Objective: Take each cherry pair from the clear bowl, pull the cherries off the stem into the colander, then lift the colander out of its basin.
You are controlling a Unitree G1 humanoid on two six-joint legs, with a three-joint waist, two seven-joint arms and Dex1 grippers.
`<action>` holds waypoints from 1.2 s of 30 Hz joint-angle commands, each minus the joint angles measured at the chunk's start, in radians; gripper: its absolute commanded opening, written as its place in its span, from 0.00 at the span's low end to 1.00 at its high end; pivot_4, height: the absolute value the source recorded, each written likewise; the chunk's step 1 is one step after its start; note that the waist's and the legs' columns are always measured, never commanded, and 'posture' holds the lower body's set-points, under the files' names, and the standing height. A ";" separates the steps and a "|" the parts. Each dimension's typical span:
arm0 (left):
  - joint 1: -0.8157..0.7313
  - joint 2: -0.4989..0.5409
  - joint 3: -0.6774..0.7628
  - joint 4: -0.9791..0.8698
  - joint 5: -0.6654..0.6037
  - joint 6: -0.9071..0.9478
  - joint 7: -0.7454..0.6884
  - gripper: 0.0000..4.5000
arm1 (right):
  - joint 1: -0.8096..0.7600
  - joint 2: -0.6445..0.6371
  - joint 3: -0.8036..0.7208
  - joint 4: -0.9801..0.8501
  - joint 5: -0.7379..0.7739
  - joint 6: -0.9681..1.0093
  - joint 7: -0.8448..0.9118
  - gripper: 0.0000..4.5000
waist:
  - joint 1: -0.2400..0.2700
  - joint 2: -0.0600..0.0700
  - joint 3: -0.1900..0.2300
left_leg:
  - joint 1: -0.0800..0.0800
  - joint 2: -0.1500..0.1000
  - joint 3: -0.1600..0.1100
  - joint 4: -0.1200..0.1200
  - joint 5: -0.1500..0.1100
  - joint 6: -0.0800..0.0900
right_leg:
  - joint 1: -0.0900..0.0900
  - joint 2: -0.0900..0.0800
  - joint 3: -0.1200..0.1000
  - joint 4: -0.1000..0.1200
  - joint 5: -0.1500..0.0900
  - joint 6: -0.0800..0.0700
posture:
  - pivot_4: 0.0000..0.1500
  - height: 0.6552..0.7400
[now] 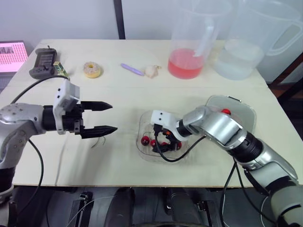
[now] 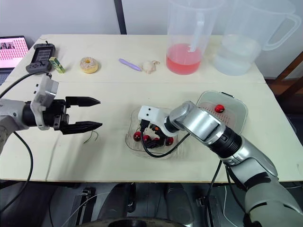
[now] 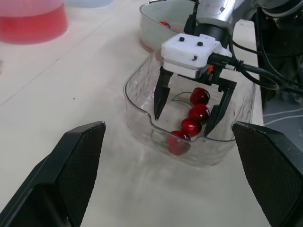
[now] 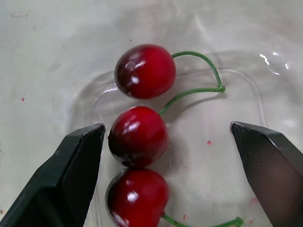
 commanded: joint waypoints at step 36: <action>-0.221 -0.128 0.030 0.087 -0.110 0.163 0.207 1.00 | 0.010 -0.139 -0.336 -0.322 0.099 0.050 -0.026 0.18 | 0.014 -0.001 0.000 | 0.000 0.000 -0.003 0.001 0.000 0.000 | 0.002 0.000 -0.002 0.000 -0.001 0.001 | 1.00 0.91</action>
